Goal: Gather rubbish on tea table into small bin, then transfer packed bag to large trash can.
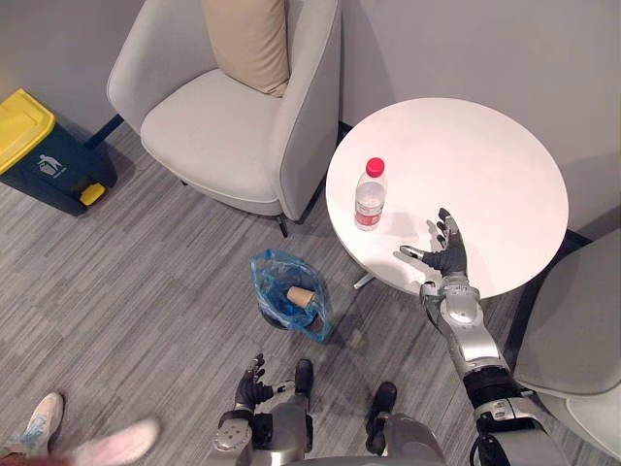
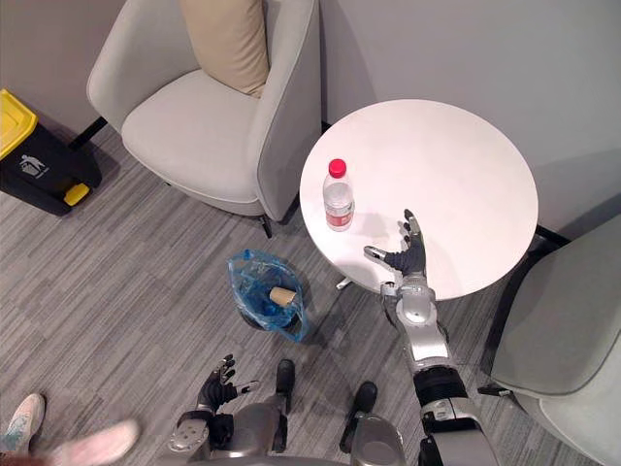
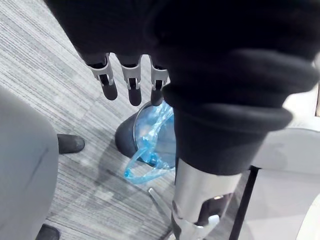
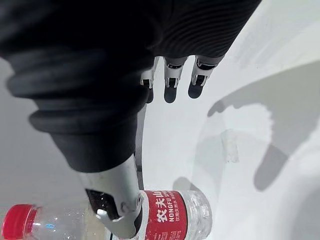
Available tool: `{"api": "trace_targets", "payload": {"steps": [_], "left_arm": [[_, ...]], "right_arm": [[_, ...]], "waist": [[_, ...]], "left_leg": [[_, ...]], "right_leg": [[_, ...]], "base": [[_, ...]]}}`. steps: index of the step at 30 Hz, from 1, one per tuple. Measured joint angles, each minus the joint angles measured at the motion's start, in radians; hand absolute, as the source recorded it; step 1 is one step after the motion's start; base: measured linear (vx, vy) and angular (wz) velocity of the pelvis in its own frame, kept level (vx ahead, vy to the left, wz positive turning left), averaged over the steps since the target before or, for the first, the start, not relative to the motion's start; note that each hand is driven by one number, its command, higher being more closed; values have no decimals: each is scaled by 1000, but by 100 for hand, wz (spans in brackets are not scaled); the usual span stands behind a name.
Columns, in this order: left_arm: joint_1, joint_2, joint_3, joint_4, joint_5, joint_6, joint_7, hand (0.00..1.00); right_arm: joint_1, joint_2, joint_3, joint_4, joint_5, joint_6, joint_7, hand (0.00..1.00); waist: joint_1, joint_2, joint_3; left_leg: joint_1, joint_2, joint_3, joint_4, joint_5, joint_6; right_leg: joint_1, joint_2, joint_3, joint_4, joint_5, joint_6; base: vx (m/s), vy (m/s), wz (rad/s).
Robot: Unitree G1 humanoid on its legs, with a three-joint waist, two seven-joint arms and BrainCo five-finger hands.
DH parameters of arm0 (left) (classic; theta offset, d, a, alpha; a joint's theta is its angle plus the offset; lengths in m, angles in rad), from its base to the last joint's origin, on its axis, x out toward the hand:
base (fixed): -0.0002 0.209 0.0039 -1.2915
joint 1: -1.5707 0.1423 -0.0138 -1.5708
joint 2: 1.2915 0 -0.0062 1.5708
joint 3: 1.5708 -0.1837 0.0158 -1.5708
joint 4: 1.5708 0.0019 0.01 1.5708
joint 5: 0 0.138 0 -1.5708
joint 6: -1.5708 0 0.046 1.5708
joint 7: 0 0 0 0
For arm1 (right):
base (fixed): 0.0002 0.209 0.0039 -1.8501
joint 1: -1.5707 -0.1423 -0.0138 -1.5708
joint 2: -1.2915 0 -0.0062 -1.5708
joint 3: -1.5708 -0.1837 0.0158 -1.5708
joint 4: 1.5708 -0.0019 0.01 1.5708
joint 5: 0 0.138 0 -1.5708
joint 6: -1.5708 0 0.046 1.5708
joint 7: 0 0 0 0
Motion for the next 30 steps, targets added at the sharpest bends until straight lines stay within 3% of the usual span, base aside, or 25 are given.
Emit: {"api": "trace_targets", "payload": {"steps": [7, 12, 19, 20, 25, 30], "left_arm": [[1, 0, 0, 0, 0, 0, -1, 0], [1, 0, 1, 0, 0, 0, -1, 0], [0, 2, 2, -8, -2, -10, 0, 0], [-28, 16, 11, -18, -39, -22, 2, 0], [-38, 17, 20, -20, -41, -23, 2, 0], [-66, 16, 31, -21, -51, -22, 9, 0]], "right_arm": [[0, 0, 4, -4, -9, 0, 0, 0], [-8, -7, 13, -27, -10, -2, -1, 0], [-145, -32, 46, 13, 14, -5, -7, 0], [-295, -78, 45, 79, 94, -8, -28, 0], [-333, -83, 43, 106, 102, -12, -29, 0], [-456, -146, 34, 190, 162, -15, -49, 0]], "waist": [[4, 0, 0], [25, -1, 0], [42, -4, 2], [73, -22, 51], [76, -23, 81], [82, -17, 120]], "left_leg": [[3, -2, -3, 0, 0, 0], [-7, -3, -11, 0, 2, 3], [-55, -14, -34, 30, 4, 5], [-111, -15, -61, 59, 13, 18], [-116, -23, -61, 61, 17, 24], [-167, -28, -89, 67, 42, 29]], "right_leg": [[-2, -7, -4, 19, -12, 4], [-7, -7, -13, 22, -13, 5], [-32, -19, -40, 38, -15, 3], [-82, -32, -58, 99, -29, -11], [-83, -44, -58, 115, -32, -7], [-133, -60, -87, 144, -36, -8]], "base": [[2, 5, 2], [11, 0, 5], [-14, 14, 17], [-192, 7, 35], [-73, -4, 9], [6, -13, 20]]}}
